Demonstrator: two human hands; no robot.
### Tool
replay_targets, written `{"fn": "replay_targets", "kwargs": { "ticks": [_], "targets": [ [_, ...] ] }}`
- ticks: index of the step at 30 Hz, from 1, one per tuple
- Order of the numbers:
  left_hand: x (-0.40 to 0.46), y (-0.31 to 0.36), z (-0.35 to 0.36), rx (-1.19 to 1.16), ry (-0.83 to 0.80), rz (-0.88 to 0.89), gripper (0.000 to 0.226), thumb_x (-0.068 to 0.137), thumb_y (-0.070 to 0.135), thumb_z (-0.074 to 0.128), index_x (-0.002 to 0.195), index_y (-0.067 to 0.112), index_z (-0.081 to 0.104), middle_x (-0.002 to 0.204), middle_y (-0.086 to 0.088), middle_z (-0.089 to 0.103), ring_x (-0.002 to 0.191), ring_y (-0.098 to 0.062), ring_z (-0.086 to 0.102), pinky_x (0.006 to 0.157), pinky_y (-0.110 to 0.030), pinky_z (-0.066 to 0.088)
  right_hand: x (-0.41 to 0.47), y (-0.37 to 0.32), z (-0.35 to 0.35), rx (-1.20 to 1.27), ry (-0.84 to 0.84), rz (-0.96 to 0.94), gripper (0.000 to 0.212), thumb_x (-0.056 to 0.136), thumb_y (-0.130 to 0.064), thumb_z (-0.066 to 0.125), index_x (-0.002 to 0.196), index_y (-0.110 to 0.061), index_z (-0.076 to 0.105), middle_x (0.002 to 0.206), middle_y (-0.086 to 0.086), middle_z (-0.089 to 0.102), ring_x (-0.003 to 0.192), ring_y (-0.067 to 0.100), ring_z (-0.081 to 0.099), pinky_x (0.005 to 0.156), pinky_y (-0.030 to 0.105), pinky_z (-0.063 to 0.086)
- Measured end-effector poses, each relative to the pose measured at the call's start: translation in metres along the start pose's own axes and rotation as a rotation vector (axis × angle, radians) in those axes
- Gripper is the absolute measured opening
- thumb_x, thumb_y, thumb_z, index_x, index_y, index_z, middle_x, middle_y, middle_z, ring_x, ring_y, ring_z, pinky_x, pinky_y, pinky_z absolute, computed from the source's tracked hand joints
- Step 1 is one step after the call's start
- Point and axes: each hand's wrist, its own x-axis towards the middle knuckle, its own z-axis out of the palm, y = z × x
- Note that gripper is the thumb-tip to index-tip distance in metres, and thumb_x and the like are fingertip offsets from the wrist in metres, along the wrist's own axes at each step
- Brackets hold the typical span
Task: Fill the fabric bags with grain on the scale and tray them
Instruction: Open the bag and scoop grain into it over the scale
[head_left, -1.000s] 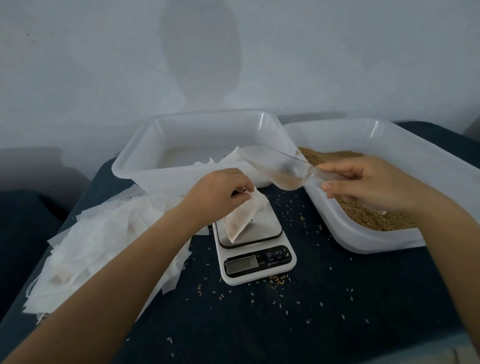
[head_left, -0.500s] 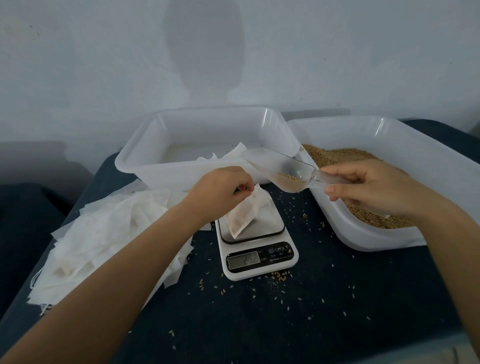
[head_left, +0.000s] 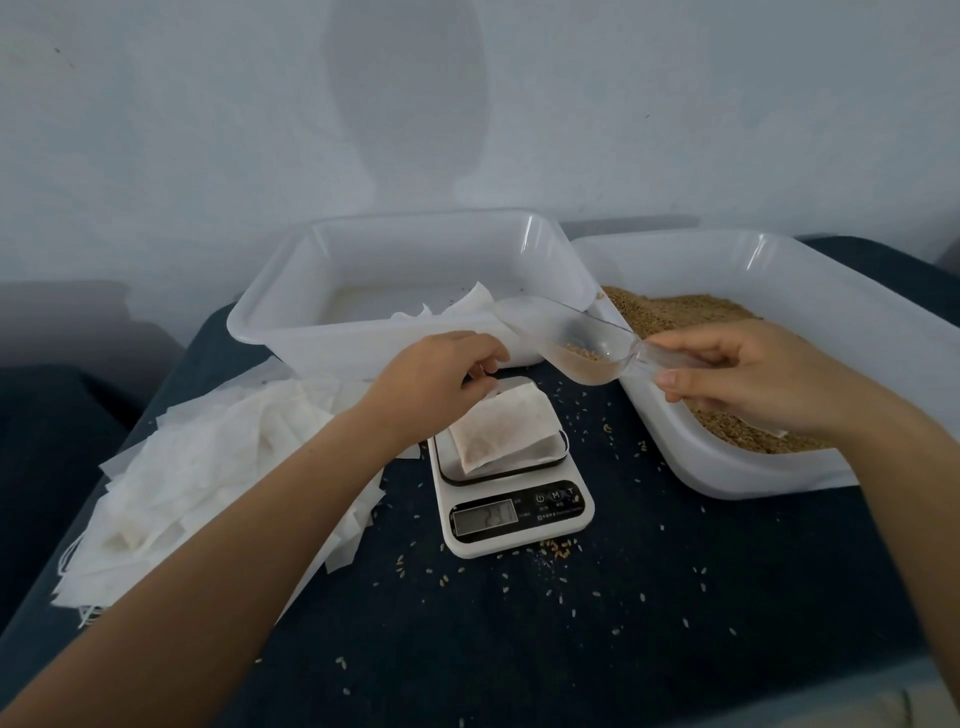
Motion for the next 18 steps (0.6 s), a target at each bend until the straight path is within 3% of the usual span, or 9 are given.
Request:
{"fn": "replay_targets", "kwargs": {
  "ticks": [3, 12, 15, 18],
  "targets": [
    [-0.002, -0.001, -0.001, -0.006, -0.01, -0.012, 0.02, 0.085, 0.011, 0.06, 0.104, 0.014, 0.064, 0.096, 0.004, 0.065, 0.087, -0.013, 0.06, 0.08, -0.036, 0.051, -0.001, -0.001, -0.001, 0.016, 0.009, 0.006, 0.04, 0.059, -0.068, 0.061, 0.099, -0.068, 0.059, 0.089, -0.008, 0.073, 0.083, 0.026, 0.069, 0.083, 0.045, 0.056],
    [-0.004, 0.001, 0.004, 0.013, -0.036, -0.001, 0.016, 0.088, 0.016, 0.059, 0.103, 0.015, 0.064, 0.094, 0.006, 0.062, 0.084, -0.008, 0.057, 0.08, -0.035, 0.05, -0.004, -0.002, -0.002, 0.012, 0.027, 0.024, 0.039, 0.058, -0.068, 0.06, 0.097, -0.069, 0.059, 0.084, -0.008, 0.073, 0.066, 0.009, 0.066, 0.073, 0.03, 0.052],
    [0.003, 0.004, 0.011, 0.04, -0.08, 0.023, 0.023, 0.092, 0.018, 0.053, 0.113, 0.017, 0.061, 0.102, 0.002, 0.061, 0.092, -0.014, 0.056, 0.083, -0.037, 0.047, -0.004, -0.001, -0.003, 0.021, 0.031, 0.036, 0.04, 0.059, -0.067, 0.061, 0.099, -0.065, 0.062, 0.085, -0.006, 0.073, 0.067, 0.013, 0.066, 0.073, 0.032, 0.054],
    [0.016, 0.011, 0.022, 0.197, -0.185, 0.087, 0.045, 0.095, 0.009, 0.041, 0.135, 0.029, 0.044, 0.124, 0.0, 0.05, 0.109, -0.018, 0.047, 0.09, -0.035, 0.043, -0.005, 0.001, -0.005, 0.033, 0.033, 0.041, 0.041, 0.06, -0.066, 0.061, 0.101, -0.061, 0.063, 0.082, -0.003, 0.071, 0.063, 0.01, 0.061, 0.067, 0.03, 0.053]
  ]
}}
